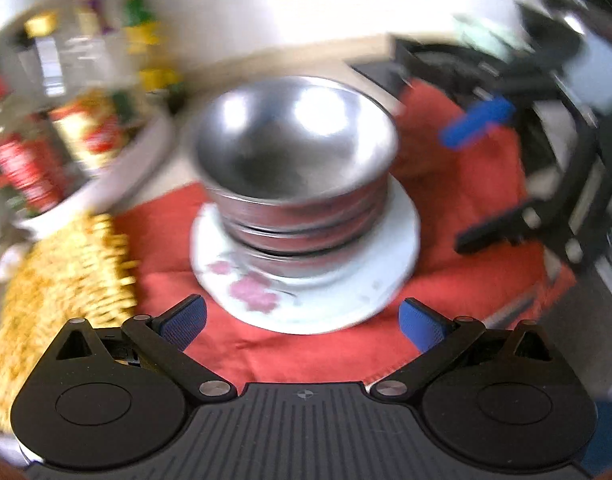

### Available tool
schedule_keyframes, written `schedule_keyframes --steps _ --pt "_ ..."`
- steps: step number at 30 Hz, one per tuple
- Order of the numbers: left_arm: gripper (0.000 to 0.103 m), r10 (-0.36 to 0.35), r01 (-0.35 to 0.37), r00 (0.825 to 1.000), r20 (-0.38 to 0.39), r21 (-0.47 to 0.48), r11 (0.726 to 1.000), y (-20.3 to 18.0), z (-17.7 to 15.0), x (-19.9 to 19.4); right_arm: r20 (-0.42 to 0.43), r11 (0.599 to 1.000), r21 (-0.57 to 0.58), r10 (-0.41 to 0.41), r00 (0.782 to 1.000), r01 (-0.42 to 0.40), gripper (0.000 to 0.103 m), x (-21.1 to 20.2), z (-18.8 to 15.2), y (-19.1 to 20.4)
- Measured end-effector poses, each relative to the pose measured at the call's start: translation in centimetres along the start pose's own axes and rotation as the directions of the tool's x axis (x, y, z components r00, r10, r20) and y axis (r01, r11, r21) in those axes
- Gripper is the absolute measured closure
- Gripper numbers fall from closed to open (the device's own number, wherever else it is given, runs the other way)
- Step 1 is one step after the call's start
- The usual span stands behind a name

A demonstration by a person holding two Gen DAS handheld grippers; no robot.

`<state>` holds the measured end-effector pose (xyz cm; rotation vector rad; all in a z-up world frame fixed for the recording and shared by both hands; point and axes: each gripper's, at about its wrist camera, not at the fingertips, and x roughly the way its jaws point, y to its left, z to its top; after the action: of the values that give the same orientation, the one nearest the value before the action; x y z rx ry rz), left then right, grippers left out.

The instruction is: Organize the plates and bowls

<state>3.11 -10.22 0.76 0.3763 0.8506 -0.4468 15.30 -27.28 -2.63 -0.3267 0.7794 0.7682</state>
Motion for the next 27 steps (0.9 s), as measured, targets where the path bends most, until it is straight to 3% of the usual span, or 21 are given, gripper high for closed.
schedule_keyframes --steps 3,6,9,12,16,21,27 --pt "0.000 0.128 -0.124 0.991 0.029 -0.125 0.984 0.7 -0.5 -1.5 0.064 0.992 0.097 -0.091 0.994 0.084 0.017 -1.1 -0.7 1.1" --pt "0.000 0.217 -0.203 0.976 0.028 -0.244 0.948 1.3 -1.1 -2.5 0.124 0.963 0.214 -0.196 0.973 0.166 0.010 -2.3 -1.4 2.0" --pt "0.000 0.198 -0.169 0.979 0.039 -0.378 0.910 1.6 -1.7 -3.3 0.152 0.913 0.348 -0.280 0.948 0.214 0.008 -2.8 -1.9 2.5" --pt "0.000 0.219 -0.178 0.975 0.048 -0.431 0.885 1.1 -1.8 -4.1 0.134 0.859 0.448 -0.339 0.931 0.248 0.008 -2.7 -2.0 3.1" --pt "0.000 0.226 -0.178 0.972 0.060 -0.440 0.880 0.0 -1.8 -4.8 0.115 0.805 0.508 -0.417 0.902 0.307 0.008 -3.2 -2.2 3.7" --pt "0.000 0.233 -0.191 0.972 0.039 -0.453 0.871 -0.9 -1.9 -4.8 0.101 0.767 0.550 -0.454 0.885 0.330 0.008 -3.6 -2.5 4.1" --pt "0.000 0.239 -0.200 0.971 0.011 -0.514 0.834 -0.9 -2.3 -5.0 0.086 0.745 0.570 -0.473 0.877 0.346 0.007 -3.7 -3.1 5.2"
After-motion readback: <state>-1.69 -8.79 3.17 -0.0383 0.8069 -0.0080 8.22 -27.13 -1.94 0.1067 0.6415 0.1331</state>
